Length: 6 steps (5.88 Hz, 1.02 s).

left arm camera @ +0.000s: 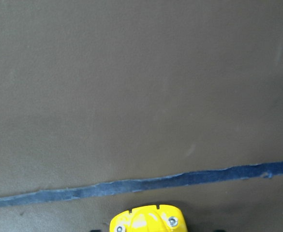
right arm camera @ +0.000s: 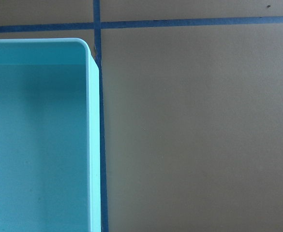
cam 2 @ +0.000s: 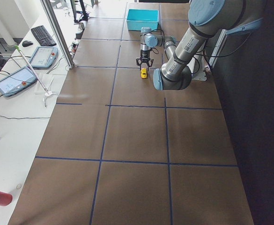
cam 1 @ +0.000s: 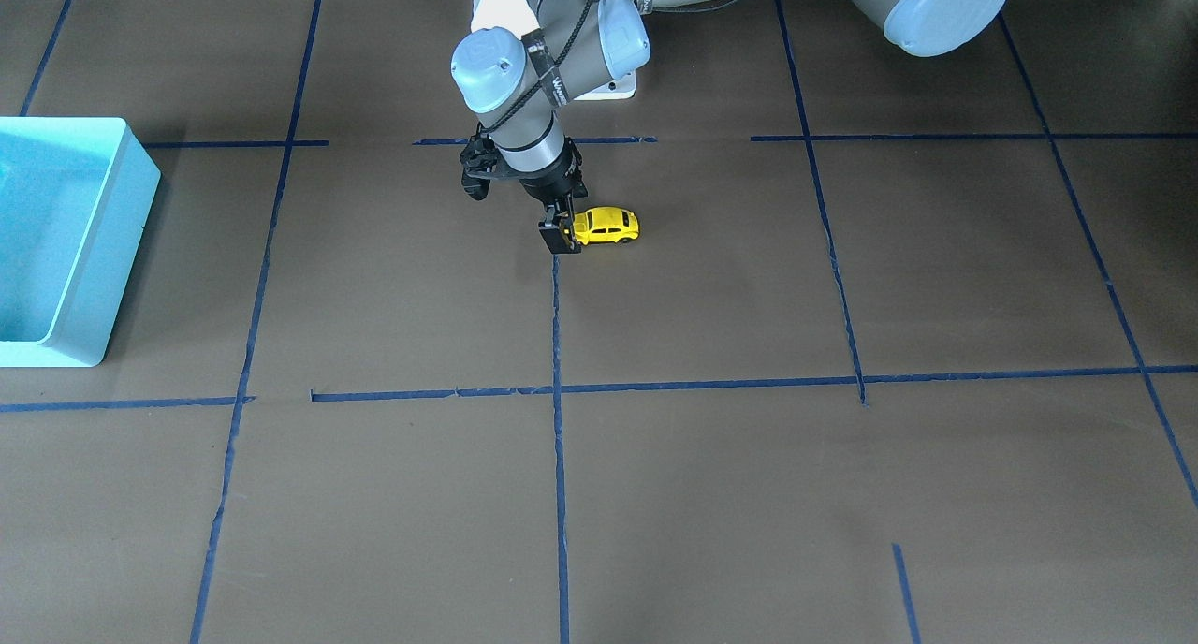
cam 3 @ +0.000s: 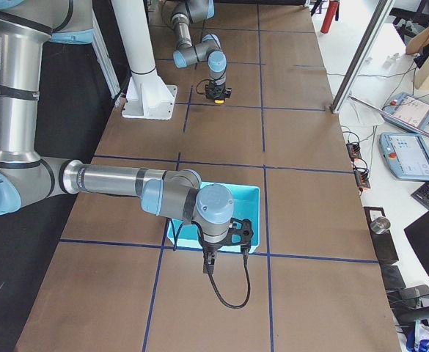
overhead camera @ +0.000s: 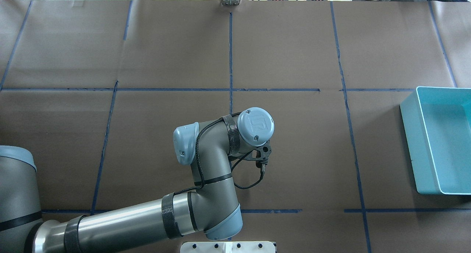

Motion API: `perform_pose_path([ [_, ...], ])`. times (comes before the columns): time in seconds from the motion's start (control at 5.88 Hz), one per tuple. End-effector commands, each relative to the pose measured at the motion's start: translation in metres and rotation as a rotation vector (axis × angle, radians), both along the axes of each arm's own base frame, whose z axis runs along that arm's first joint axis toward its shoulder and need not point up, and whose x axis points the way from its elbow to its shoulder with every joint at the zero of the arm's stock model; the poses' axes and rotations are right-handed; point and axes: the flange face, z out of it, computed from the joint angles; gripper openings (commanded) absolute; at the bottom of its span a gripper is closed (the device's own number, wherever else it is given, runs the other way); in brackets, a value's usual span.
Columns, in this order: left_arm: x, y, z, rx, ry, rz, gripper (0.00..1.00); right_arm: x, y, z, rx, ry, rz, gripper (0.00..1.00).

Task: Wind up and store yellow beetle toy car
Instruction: 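Press the car onto the table and drag it backward with the left gripper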

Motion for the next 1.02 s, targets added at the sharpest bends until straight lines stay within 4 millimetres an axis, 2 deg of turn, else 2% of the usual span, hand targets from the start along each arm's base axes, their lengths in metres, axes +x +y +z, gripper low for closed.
perform_pose_path([
  [0.0, -0.004, -0.005, -0.002, 0.006, 0.005, -0.004, 0.01, 0.0, 0.0, 0.0, 0.0, 0.0, -0.001, 1.0],
  [0.17, -0.007, -0.007, -0.007, 0.011, 0.015, -0.009, 0.0, 0.0, 0.0, 0.0, 0.0, 0.0, -0.001, 1.0],
  [0.34, -0.024, -0.027, -0.017, 0.027, 0.045, -0.038, 0.0, 0.0, 0.0, 0.0, 0.0, 0.0, -0.001, 1.0],
  [0.68, -0.035, -0.053, -0.031, 0.054, 0.114, -0.073, 0.0, 0.0, 0.001, 0.005, -0.009, -0.001, -0.001, 1.0],
  [0.85, -0.031, -0.059, -0.045, 0.07, 0.162, -0.084, 0.0, 0.0, 0.001, 0.006, -0.012, -0.002, -0.001, 1.0],
])
